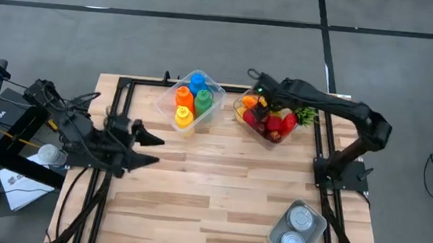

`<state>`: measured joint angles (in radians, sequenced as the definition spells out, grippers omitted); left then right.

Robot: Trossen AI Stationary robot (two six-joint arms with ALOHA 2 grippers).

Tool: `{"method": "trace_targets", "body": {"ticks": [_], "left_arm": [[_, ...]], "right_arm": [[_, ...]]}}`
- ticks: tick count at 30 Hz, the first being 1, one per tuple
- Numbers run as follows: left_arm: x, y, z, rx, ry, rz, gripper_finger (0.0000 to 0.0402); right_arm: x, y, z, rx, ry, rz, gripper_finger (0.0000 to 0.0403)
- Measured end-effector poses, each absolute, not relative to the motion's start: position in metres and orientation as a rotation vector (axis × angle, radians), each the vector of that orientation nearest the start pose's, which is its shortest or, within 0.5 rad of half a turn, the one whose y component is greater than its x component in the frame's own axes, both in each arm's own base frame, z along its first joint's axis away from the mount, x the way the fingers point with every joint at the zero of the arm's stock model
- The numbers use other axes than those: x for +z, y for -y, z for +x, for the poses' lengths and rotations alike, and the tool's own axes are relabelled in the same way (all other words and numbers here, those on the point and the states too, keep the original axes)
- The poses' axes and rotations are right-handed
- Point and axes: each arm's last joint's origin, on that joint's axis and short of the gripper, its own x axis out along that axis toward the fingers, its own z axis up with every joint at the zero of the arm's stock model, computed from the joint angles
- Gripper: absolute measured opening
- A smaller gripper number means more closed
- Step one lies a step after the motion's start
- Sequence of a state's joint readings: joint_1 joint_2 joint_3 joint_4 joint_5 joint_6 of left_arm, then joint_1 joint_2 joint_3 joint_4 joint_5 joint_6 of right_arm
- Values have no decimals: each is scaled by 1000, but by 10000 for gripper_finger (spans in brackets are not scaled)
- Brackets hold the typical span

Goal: Pick & Place Food Item
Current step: Return to Home Position

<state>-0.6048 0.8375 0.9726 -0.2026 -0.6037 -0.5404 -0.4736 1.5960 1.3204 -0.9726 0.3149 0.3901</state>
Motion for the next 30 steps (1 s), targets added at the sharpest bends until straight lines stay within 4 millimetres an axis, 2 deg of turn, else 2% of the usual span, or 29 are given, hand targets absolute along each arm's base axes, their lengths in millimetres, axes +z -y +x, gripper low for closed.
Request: {"method": "trace_targets", "body": {"ticks": [3, 6, 10, 15, 19, 22, 25, 26, 30], "left_arm": [[402, 77, 139, -28, 64, -574, 315], [419, 63, 120, -57, 200, -596, 315], [433, 40, 86, -67, 322, -536, 315], [442, 13, 47, -87, 452, -565, 315], [441, 1, 30, -86, 490, -592, 315], [439, -3, 23, -133, 493, -607, 315], [430, -1, 22, -191, 405, -549, 315], [426, 0, 23, -204, 371, -543, 315], [408, 9, 33, -270, 321, -534, 315]], "right_arm": [[302, 140, 262, -891, -1029, 387, 301], [341, 124, 247, -839, -901, 337, 301], [388, 93, 213, -769, -700, 306, 298], [422, 51, 166, -664, -471, 353, 263], [415, 24, 143, -560, -342, 378, 197], [396, 10, 135, -461, -309, 378, 110], [372, -4, 136, -336, -265, 365, 24], [364, -9, 137, -285, -250, 350, 14], [336, -25, 143, -124, -96, 314, 20]]}}
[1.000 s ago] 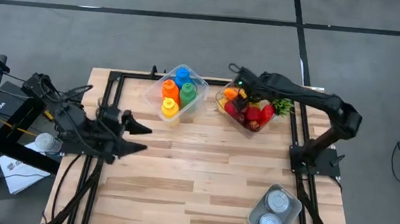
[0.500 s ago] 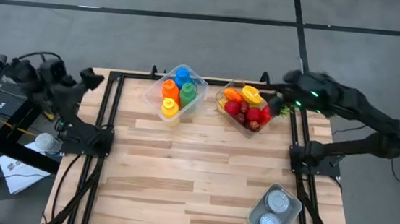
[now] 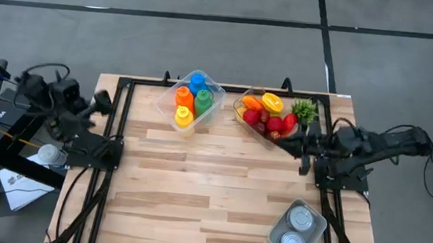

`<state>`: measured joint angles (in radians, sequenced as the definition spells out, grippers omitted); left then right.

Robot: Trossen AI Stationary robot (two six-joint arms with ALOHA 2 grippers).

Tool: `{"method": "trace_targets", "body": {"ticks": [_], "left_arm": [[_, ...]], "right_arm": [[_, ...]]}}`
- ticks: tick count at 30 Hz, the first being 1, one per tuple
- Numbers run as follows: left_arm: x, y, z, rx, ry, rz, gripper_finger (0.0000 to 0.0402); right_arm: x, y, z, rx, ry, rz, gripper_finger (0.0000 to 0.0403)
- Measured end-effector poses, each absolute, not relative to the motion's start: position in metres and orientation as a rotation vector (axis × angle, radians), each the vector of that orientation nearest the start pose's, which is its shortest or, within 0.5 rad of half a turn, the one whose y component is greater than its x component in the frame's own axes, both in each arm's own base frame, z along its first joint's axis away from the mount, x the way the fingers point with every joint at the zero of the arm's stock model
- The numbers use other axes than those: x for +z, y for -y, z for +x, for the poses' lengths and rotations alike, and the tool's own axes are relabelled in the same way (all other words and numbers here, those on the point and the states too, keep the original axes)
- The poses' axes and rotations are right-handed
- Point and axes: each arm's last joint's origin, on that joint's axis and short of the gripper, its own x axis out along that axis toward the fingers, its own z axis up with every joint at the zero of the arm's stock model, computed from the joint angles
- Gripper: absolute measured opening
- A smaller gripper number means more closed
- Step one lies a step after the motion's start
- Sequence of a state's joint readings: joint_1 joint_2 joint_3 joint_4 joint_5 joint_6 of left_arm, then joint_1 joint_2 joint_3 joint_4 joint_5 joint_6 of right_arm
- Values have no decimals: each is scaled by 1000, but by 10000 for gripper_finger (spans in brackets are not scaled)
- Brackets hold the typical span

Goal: Pick & Place Food Item
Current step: Return to Home Position

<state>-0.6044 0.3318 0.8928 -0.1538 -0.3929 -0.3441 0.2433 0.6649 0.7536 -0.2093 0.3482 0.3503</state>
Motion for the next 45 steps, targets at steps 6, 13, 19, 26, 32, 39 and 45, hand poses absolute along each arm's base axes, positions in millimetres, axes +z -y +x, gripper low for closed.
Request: {"method": "trace_targets", "body": {"ticks": [6, 13, 19, 26, 32, 39, 45], "left_arm": [[371, 30, 54, -456, 362, -522, 315], [313, 41, 67, -535, 451, -540, 315], [259, 43, 70, -546, 498, -573, 315], [232, 39, 62, -583, 626, -585, 315], [236, 36, 57, -583, 702, -531, 315], [231, 38, 61, -572, 636, -503, 315], [221, 42, 68, -519, 533, -420, 315]], "right_arm": [[299, -38, 142, 8, 134, 333, 7], [265, -42, 138, 55, 236, 373, 2], [242, -45, 136, 86, 231, 377, 1], [255, -40, 115, 150, 503, 396, 1], [260, -24, 85, 81, 545, 380, 0], [234, -20, 76, 50, 306, 267, 0], [195, -26, 91, 37, 152, 194, 0]]}}
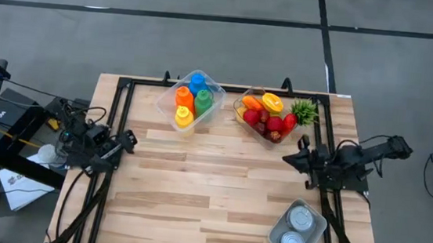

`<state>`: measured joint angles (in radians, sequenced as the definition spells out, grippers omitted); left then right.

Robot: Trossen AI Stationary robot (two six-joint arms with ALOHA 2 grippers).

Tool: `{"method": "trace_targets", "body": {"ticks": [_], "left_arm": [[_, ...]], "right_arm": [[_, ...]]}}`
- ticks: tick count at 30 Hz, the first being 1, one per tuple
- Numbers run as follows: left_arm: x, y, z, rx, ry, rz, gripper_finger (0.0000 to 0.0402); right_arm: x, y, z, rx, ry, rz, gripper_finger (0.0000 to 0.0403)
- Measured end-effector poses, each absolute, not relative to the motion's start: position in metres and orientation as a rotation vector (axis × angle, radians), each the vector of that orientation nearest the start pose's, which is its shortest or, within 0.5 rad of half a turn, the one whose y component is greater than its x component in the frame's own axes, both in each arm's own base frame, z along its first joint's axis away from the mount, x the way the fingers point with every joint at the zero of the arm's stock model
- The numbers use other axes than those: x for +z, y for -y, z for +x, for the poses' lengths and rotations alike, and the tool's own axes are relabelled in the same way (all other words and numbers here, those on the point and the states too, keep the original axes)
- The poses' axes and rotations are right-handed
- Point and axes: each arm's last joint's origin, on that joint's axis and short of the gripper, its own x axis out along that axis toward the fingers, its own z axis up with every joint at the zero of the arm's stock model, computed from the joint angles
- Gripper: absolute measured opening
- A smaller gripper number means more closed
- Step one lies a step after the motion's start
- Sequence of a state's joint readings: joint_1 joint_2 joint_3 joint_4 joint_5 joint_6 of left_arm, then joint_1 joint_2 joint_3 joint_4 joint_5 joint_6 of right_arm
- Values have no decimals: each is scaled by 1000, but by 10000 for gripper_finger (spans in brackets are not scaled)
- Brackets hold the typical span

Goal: Pick & Place Food Item
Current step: Return to Home Position

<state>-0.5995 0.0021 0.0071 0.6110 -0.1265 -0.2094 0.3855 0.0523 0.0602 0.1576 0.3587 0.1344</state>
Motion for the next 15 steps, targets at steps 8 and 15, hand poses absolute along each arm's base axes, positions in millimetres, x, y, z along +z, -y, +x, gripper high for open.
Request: {"method": "trace_targets", "body": {"ticks": [8, 15], "left_arm": [[209, 45, 74, -484, 396, -359, 315], [192, 49, 80, -472, 219, -307, 315]], "right_arm": [[170, -27, 95, 43, 28, 248, 0], [168, -25, 96, 15, 15, 243, 0]]}}
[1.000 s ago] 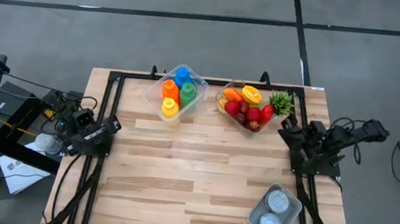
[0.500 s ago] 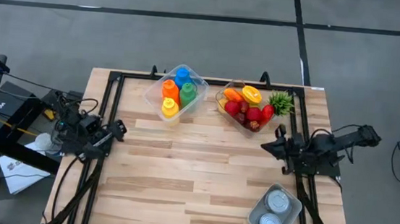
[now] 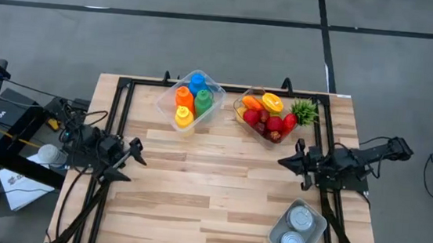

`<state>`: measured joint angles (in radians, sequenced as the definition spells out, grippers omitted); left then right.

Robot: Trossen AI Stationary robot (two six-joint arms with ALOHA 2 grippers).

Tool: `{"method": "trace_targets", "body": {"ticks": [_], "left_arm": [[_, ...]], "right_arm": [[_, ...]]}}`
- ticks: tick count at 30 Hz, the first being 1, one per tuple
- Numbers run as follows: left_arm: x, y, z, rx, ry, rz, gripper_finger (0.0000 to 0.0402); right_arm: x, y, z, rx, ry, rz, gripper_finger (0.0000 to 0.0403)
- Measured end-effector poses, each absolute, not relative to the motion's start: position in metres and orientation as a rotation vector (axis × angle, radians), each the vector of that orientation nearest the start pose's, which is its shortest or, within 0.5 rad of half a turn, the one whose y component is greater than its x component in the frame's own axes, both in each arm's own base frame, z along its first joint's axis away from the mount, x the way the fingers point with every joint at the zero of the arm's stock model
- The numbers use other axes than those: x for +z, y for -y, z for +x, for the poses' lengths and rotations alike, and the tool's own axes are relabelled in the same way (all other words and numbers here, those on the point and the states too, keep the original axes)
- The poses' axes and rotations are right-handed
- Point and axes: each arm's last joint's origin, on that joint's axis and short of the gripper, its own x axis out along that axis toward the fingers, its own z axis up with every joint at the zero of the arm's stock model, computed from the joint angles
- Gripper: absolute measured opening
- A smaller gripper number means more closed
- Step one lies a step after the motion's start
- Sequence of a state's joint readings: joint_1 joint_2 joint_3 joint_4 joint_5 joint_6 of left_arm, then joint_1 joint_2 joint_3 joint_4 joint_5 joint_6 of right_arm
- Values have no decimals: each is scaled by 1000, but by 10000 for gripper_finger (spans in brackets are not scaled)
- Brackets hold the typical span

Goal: Pick & Place Food Item
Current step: Return to Home Position

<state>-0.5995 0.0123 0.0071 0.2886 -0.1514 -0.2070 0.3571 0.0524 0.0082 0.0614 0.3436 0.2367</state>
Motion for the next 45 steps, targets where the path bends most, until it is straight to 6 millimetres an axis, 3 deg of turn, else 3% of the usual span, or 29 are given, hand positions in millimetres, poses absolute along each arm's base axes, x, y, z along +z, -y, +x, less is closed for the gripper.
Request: {"method": "trace_targets", "body": {"ticks": [4, 12, 45], "left_arm": [[193, 50, 80, -497, 220, -314, 315], [190, 51, 80, -486, 232, -119, 315], [190, 51, 80, -487, 230, -130, 315]], "right_arm": [[168, -25, 96, 15, 14, 243, 0], [168, -25, 96, 16, 14, 242, 0], [168, -26, 96, 18, 12, 242, 0]]}}
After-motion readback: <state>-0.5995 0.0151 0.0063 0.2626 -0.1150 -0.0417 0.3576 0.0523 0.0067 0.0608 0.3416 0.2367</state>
